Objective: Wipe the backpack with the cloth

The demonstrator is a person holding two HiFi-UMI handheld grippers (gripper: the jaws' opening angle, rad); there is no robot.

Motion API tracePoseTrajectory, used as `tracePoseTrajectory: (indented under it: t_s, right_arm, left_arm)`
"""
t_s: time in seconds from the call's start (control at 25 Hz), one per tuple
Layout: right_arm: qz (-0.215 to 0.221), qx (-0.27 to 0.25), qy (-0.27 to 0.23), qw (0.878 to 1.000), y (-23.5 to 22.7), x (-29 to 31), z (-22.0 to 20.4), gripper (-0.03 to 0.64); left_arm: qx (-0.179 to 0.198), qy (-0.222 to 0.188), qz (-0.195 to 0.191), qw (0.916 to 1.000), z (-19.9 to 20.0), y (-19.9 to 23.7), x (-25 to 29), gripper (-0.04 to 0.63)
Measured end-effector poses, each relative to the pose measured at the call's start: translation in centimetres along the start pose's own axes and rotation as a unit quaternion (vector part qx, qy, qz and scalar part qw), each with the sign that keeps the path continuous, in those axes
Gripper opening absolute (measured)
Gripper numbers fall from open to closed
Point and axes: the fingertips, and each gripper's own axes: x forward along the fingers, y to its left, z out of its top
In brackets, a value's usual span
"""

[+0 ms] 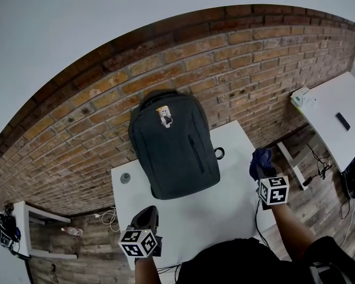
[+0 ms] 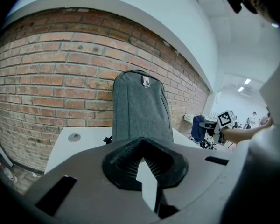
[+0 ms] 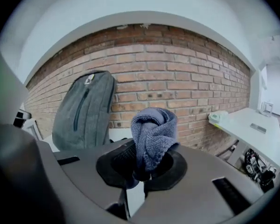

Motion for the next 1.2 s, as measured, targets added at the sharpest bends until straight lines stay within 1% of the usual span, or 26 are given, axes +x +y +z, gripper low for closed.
tracePoseTrajectory:
  t_s: [0.12, 0.24, 0.32, 0.44, 0.56, 0.84, 1.04, 1.2]
  right_arm:
    - [0.021, -0.016, -0.053, 0.998, 0.3, -1.7, 4.3, 0.037]
    - [0.045, -0.026, -0.098, 0.994, 0.7, -3.3, 7.7, 0.037]
    - [0.067, -0.027, -0.124, 0.990, 1.2, -4.2, 9.3, 0.037]
    - [0.098, -0.035, -0.153, 0.983, 2.0, -5.3, 10.6, 0.037]
    - [0.118, -0.038, -0.167, 0.978, 2.7, -6.2, 10.8, 0.037]
    - [0.138, -0.063, -0.173, 0.973, 4.2, -7.6, 9.5, 0.037]
    - [0.151, -0.085, -0.194, 0.966, 6.3, -9.6, 9.7, 0.037]
    - [0.159, -0.069, -0.205, 0.963, 8.5, -11.5, 9.6, 0.037]
  left_arm:
    - [-0.003, -0.002, 0.007, 1.0000, 0.0, -0.7, 0.5, -0.006]
    - [-0.005, -0.009, 0.017, 0.9998, 0.3, -1.5, 0.8, -0.006]
    - [0.003, -0.016, 0.023, 0.9996, 0.8, -2.2, 0.9, -0.006]
    - [0.015, -0.017, 0.020, 0.9995, 1.3, -3.4, 1.5, -0.006]
    - [0.020, -0.012, 0.014, 0.9996, 1.3, -4.4, 2.0, -0.006]
    - [0.030, -0.017, -0.003, 0.9994, 1.0, -6.4, 2.2, -0.006]
    - [0.026, -0.026, 0.006, 0.9993, 0.4, -5.8, 0.3, -0.006]
    - [0.024, -0.047, 0.015, 0.9985, 0.5, -5.7, -2.6, -0.006]
